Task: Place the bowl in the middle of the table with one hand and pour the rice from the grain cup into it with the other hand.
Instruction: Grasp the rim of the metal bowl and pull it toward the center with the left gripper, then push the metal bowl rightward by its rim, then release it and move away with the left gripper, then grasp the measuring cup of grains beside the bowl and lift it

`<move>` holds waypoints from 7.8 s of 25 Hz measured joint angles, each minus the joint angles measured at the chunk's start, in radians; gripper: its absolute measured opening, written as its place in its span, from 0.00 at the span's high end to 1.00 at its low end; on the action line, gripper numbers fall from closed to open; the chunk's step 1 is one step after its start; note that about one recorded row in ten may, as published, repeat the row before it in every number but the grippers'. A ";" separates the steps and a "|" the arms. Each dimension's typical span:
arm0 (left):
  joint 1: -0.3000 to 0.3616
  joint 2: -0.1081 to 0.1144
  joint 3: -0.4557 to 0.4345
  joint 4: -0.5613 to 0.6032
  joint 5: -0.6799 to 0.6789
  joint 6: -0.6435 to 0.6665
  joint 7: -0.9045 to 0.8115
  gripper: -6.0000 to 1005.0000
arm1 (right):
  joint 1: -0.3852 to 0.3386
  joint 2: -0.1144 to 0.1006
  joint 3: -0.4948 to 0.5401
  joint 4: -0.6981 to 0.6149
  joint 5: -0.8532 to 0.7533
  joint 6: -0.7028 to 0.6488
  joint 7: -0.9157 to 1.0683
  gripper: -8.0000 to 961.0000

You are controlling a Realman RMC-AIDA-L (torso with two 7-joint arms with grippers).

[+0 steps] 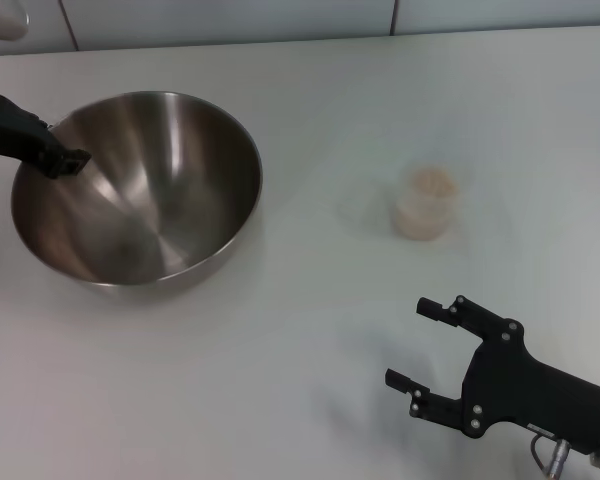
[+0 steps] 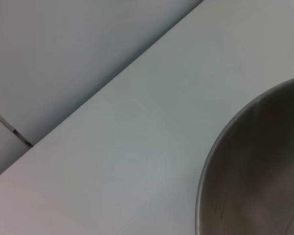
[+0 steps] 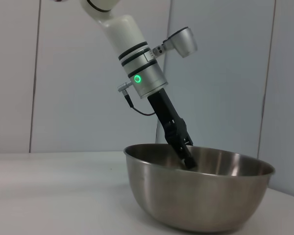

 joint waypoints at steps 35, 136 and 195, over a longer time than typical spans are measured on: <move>-0.284 0.190 -0.338 -0.416 -0.098 0.298 0.039 0.98 | 0.016 0.000 -0.005 0.000 -0.004 0.005 0.005 0.17; 0.612 0.004 -0.026 -0.639 -1.262 0.470 1.643 0.21 | -0.027 0.003 0.602 0.216 0.001 0.249 -0.248 0.17; 0.624 0.022 -0.025 -0.687 -1.262 0.478 1.632 0.21 | 0.083 0.005 0.759 0.233 0.006 0.449 -0.254 0.18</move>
